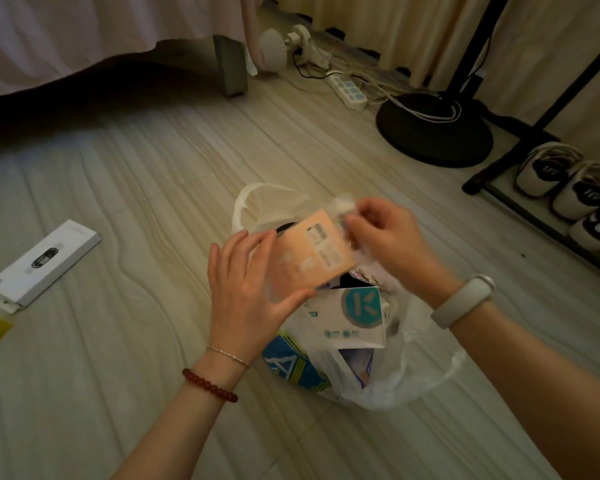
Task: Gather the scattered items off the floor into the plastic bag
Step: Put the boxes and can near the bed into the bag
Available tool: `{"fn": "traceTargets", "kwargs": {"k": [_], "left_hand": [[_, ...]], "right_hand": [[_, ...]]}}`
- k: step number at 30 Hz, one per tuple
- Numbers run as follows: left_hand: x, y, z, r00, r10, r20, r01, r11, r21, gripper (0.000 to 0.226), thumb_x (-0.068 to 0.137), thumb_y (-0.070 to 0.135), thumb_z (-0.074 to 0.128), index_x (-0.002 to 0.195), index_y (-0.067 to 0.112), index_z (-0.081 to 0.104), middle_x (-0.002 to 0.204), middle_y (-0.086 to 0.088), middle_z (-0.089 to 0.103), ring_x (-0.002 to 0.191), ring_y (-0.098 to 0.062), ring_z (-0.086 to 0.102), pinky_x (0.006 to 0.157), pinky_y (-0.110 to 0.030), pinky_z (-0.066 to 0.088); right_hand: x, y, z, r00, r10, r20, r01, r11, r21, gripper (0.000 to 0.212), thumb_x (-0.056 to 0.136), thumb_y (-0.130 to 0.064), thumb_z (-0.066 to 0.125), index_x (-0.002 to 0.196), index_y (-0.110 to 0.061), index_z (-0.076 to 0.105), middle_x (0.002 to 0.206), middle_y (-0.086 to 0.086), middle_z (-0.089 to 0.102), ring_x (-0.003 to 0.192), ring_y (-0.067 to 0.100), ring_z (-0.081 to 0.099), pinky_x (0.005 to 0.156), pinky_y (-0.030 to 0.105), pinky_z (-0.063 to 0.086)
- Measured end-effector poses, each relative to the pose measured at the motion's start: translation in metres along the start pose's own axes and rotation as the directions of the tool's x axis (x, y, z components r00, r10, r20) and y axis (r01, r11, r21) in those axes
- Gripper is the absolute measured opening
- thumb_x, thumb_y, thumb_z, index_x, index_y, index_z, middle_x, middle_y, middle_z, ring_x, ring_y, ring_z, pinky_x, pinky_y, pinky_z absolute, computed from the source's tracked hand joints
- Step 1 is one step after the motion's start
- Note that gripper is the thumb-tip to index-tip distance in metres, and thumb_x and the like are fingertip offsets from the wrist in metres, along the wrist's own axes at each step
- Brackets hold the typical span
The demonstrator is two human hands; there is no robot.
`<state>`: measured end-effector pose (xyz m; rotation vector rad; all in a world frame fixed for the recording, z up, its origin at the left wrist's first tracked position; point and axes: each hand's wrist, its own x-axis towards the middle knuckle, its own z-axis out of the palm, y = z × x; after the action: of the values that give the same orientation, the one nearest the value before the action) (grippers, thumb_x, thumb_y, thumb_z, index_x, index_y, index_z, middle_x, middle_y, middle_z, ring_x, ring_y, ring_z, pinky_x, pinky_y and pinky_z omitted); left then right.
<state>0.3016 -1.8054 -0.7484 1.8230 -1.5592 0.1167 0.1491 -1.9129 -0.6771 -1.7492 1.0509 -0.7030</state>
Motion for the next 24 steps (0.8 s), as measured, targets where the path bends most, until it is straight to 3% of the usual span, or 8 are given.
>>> {"fn": "traceTargets", "kwargs": {"k": [2,4,6,8,13,16,21,24], "left_hand": [[0.006,-0.003,-0.003,0.998,-0.044,-0.055,0.042,0.998,-0.038,0.082,0.073,0.065,0.053,0.13,0.007,0.042,0.127,-0.012,0.044,0.122,-0.025,0.036,0.105,-0.046,0.031],[0.015,0.0,-0.007,0.967,-0.243,-0.076,0.233,0.964,-0.124,0.086,0.072,0.061,0.057,0.135,0.006,0.036,0.134,-0.015,0.037,0.126,-0.023,0.031,0.108,-0.036,0.027],[0.027,0.0,-0.003,0.885,-0.465,0.011,0.456,0.865,-0.208,0.09,0.074,0.056,0.061,0.14,0.007,0.027,0.142,-0.015,0.029,0.132,-0.024,0.025,0.111,-0.038,0.024],[0.04,-0.003,0.002,0.838,-0.537,0.102,0.545,0.806,-0.231,0.084,0.075,0.053,0.062,0.137,0.007,0.03,0.139,-0.014,0.036,0.13,-0.026,0.031,0.108,-0.043,0.03],[0.062,0.002,0.004,0.843,-0.538,-0.01,0.502,0.793,-0.346,0.032,0.086,0.026,0.06,0.112,0.007,0.06,0.102,-0.007,0.066,0.096,-0.021,0.059,0.079,-0.023,0.04],[0.065,0.005,-0.006,0.835,-0.538,-0.115,0.441,0.78,-0.444,0.014,0.088,0.02,0.059,0.092,0.009,0.065,0.083,-0.001,0.063,0.075,-0.012,0.057,0.072,-0.023,0.045],[0.067,0.016,-0.02,0.864,-0.475,-0.165,0.337,0.79,-0.512,0.004,0.087,0.021,0.059,0.084,0.019,0.058,0.074,0.016,0.054,0.068,-0.002,0.052,0.062,-0.008,0.042],[0.064,0.019,-0.018,0.863,-0.477,-0.169,0.326,0.78,-0.535,0.005,0.087,0.021,0.059,0.083,0.019,0.057,0.074,0.015,0.054,0.069,-0.005,0.053,0.062,-0.013,0.044]], "right_hand": [[0.003,-0.004,-0.016,0.993,-0.033,-0.114,0.036,0.999,0.028,0.018,0.091,-0.009,0.049,0.077,-0.02,0.051,0.07,-0.001,0.056,0.051,-0.002,0.054,0.049,0.01,0.045],[0.004,-0.003,-0.027,0.97,-0.119,-0.212,0.112,0.993,-0.041,0.021,0.092,-0.01,0.047,0.077,-0.025,0.048,0.071,-0.003,0.054,0.053,-0.001,0.054,0.051,0.012,0.047],[0.002,0.001,-0.03,0.941,-0.216,-0.26,0.188,0.974,-0.128,0.024,0.092,-0.01,0.046,0.077,-0.028,0.045,0.07,-0.005,0.052,0.056,0.002,0.053,0.054,0.016,0.048],[0.0,0.004,-0.028,0.905,-0.29,-0.311,0.243,0.953,-0.181,0.019,0.092,-0.01,0.046,0.078,-0.023,0.045,0.069,-0.006,0.05,0.058,0.004,0.052,0.054,0.022,0.049],[0.0,0.008,-0.013,0.793,-0.549,-0.263,0.375,0.781,-0.499,0.016,0.088,-0.022,0.042,0.085,-0.01,0.052,0.07,-0.007,0.053,0.056,0.013,0.054,0.046,0.021,0.045],[0.0,0.015,-0.008,0.76,-0.611,-0.221,0.348,0.67,-0.656,0.021,0.088,-0.019,0.044,0.083,-0.003,0.057,0.069,0.006,0.062,0.053,0.009,0.051,0.045,0.007,0.034],[0.008,0.006,-0.031,0.688,-0.676,-0.263,0.378,0.643,-0.666,0.015,0.087,-0.012,0.05,0.082,-0.002,0.06,0.072,0.012,0.064,0.061,0.015,0.055,0.051,0.018,0.043],[0.008,0.008,-0.024,0.787,-0.613,-0.066,0.371,0.555,-0.745,0.021,0.09,-0.024,0.048,0.084,-0.01,0.063,0.072,0.003,0.063,0.065,0.013,0.055,0.06,0.024,0.049]]}}
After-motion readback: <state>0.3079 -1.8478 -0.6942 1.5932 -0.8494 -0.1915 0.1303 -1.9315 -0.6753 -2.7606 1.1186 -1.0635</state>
